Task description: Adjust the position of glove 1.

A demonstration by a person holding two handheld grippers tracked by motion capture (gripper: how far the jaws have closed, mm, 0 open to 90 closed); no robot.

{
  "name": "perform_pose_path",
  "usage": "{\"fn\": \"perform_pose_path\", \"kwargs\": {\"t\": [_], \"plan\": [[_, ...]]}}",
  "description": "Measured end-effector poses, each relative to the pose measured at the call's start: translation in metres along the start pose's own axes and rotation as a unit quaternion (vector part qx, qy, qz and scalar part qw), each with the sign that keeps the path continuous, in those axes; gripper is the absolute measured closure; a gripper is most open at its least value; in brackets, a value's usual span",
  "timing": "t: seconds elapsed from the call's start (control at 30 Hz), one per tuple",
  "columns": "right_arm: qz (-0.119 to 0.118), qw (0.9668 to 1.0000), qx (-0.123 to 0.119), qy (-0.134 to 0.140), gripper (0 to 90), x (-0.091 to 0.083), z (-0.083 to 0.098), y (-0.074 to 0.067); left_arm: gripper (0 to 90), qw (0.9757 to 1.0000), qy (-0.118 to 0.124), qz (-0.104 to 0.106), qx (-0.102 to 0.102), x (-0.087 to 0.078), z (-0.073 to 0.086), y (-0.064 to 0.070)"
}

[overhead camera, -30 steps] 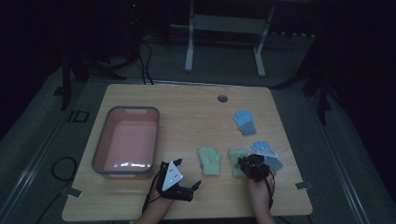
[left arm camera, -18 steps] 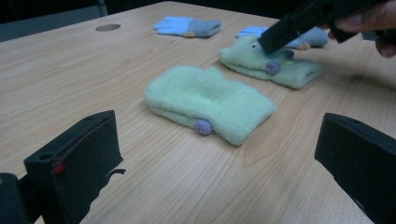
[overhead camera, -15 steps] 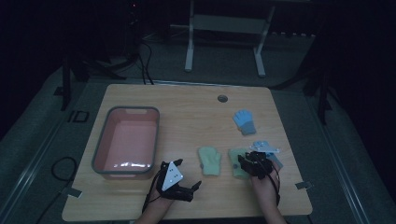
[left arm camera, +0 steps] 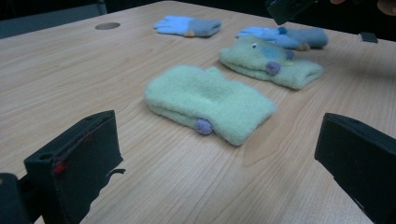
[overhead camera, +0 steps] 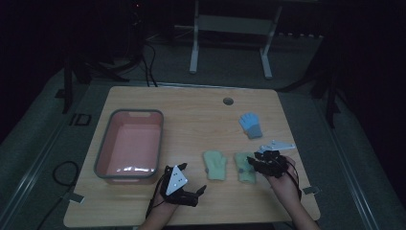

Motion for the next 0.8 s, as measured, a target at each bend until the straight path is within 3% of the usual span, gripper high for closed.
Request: {"fn": "perform_pose_path", "kwargs": {"t": [0.23,0.4,0.63,0.73,0.8], "plan": [[-0.021,0.9979,-0.06,-0.001,64.0,0.0,-0.002,-0.003,0.6,1.0,0.0,-0.001,0.003,0.0,0.0,0.0],[-0.03,0.9969,-0.071,0.014,69.6,0.001,0.004,-0.006,0.6,1.0,-0.001,-0.002,0.005,0.0,0.0,0.001],[-0.031,0.9973,-0.066,-0.001,61.9,0.016,0.019,-0.01,0.6,1.0,0.0,-0.002,0.006,0.0,0.0,0.001],[-0.03,0.9973,-0.066,-0.01,62.1,0.02,0.024,-0.01,0.5,1.0,0.0,-0.002,0.006,0.0,0.0,0.001],[-0.026,0.9971,-0.067,-0.025,66.3,0.029,0.037,-0.011,0.6,1.0,0.0,0.0,0.004,0.0,0.0,0.001]]}}
Point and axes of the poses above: each handheld gripper's, and its own axes: x roughly forward along the jaws, z roughly out of its underside, y roughly to its right, the point moved 9 cm from there along x, roughly forward along the jaws, and after that the axes turned 7 degrees about z, right-handed, at the moved point
